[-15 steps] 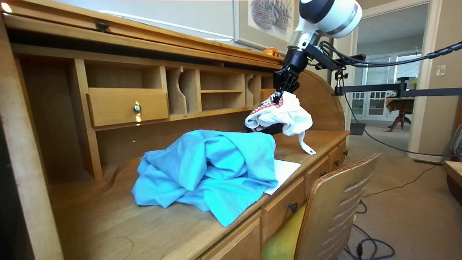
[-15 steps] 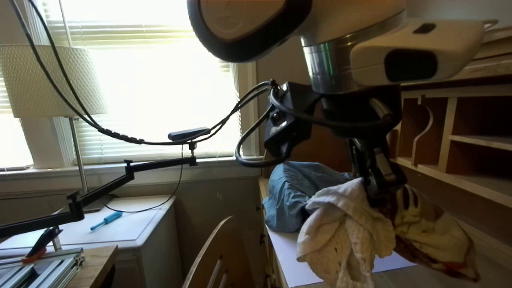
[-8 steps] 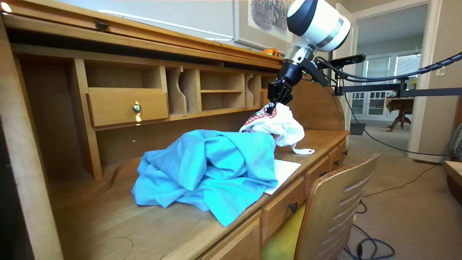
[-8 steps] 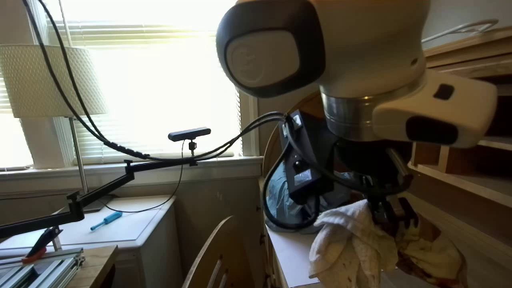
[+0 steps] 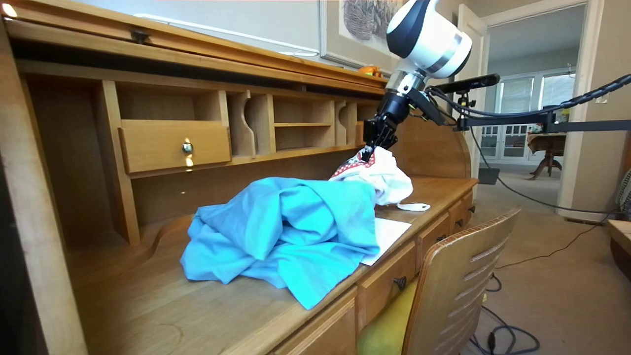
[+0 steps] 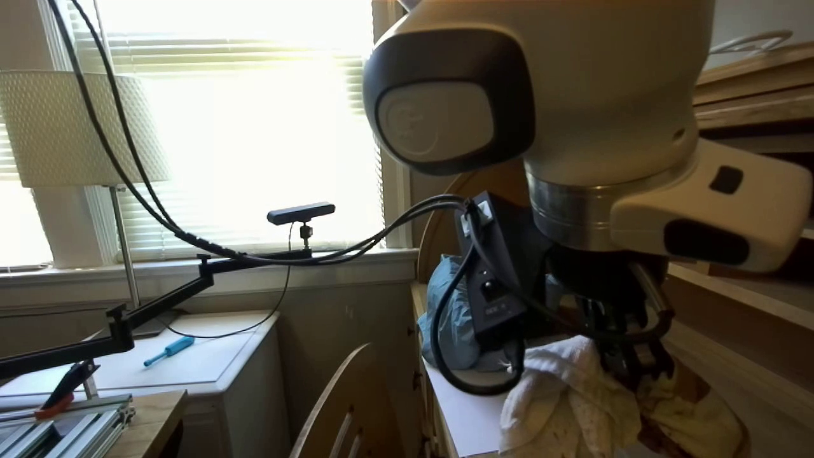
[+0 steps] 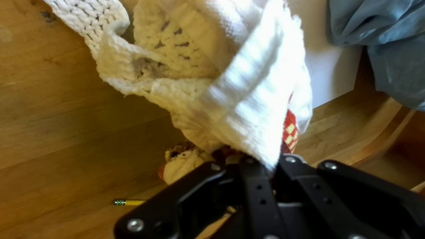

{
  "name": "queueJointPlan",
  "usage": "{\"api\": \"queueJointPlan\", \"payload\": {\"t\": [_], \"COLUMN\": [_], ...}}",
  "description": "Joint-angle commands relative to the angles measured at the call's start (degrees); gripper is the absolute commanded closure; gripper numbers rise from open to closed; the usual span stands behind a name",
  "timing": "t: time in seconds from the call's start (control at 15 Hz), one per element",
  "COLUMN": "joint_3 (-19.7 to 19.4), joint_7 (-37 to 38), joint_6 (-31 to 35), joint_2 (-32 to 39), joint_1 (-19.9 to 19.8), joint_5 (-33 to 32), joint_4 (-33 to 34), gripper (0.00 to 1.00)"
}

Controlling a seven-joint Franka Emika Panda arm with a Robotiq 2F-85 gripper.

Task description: Use the white towel to wipe the desk

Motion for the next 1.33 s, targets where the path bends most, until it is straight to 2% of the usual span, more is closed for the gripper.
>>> {"api": "queueJointPlan", "payload": {"t": [0.0, 0.47, 0.8, 1.27], "joint_3": [0.4, 2.2, -0.5, -2.3], "joint_7": [-1.4, -0.2, 2.2, 3.1], "joint_6": [3.3, 12.2, 11.7, 11.6], "joint_2": [2.9, 13.8, 19.7, 24.9], "joint_1": [0.2, 1.6, 4.0, 5.0], "joint_5": [0.7, 0.5, -2.0, -1.1], "joint_4": [1.6, 8.3, 12.4, 19.1], "gripper": [0.98, 0.98, 0.98, 0.98]}}
